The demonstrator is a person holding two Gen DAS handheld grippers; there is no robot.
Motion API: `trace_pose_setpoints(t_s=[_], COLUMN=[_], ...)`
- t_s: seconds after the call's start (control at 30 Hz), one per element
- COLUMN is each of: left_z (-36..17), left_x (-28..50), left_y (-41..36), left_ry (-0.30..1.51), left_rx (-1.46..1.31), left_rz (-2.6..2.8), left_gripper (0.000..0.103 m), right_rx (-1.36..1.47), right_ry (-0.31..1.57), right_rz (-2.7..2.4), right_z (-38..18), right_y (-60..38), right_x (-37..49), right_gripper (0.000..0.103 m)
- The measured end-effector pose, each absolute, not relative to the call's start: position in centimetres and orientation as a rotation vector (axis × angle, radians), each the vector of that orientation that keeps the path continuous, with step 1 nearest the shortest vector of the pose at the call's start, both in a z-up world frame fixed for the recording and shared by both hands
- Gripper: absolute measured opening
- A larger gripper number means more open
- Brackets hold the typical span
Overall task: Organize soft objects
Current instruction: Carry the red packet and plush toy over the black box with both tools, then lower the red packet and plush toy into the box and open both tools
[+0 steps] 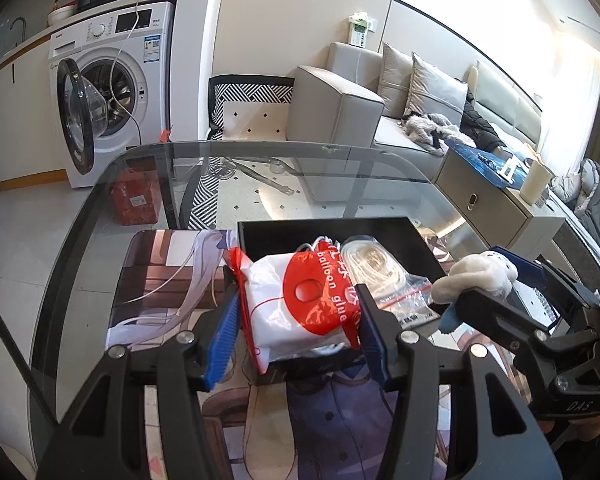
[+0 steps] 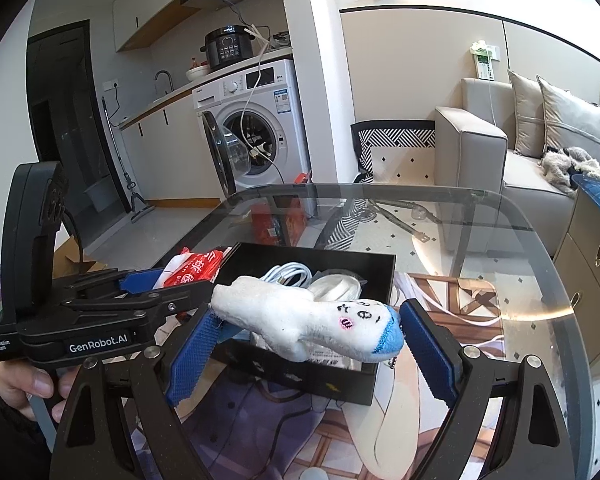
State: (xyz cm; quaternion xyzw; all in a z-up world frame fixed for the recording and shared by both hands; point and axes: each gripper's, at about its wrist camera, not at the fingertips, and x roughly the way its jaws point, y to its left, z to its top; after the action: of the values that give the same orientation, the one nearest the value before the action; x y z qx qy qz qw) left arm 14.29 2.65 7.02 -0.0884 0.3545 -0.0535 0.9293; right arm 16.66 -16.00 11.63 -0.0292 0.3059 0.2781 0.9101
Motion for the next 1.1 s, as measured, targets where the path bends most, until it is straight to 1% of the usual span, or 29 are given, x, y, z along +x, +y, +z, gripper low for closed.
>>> trace_pose_setpoints(t_s=[0.23,0.57,0.87,1.1], left_z=[7.3,6.3,6.0,5.8], left_x=[15.2,16.5,17.5,18.0], left_y=[3.0,3.3,3.3,3.3], left_ry=[0.718,0.742,0.746,0.754], left_rx=[-0.198,-0.225,-0.23,-0.229], left_rz=[-0.109,-0.118,-0.133,-0.139], left_gripper=[0.054,0.054,0.054,0.054], right_rx=[-0.107,-0.198,-0.218,-0.245], right_ry=[0.628,0.636,0.683,0.68], right_rz=[0.576,0.569,0.58,0.583], right_z=[11.0,9.2,7.7,7.0], right_y=[-15.3,-13.8,-12.9,-11.9], right_x=[17.5,18.3,19.6,20.4], right_gripper=[0.091,0.091,0.091,0.091])
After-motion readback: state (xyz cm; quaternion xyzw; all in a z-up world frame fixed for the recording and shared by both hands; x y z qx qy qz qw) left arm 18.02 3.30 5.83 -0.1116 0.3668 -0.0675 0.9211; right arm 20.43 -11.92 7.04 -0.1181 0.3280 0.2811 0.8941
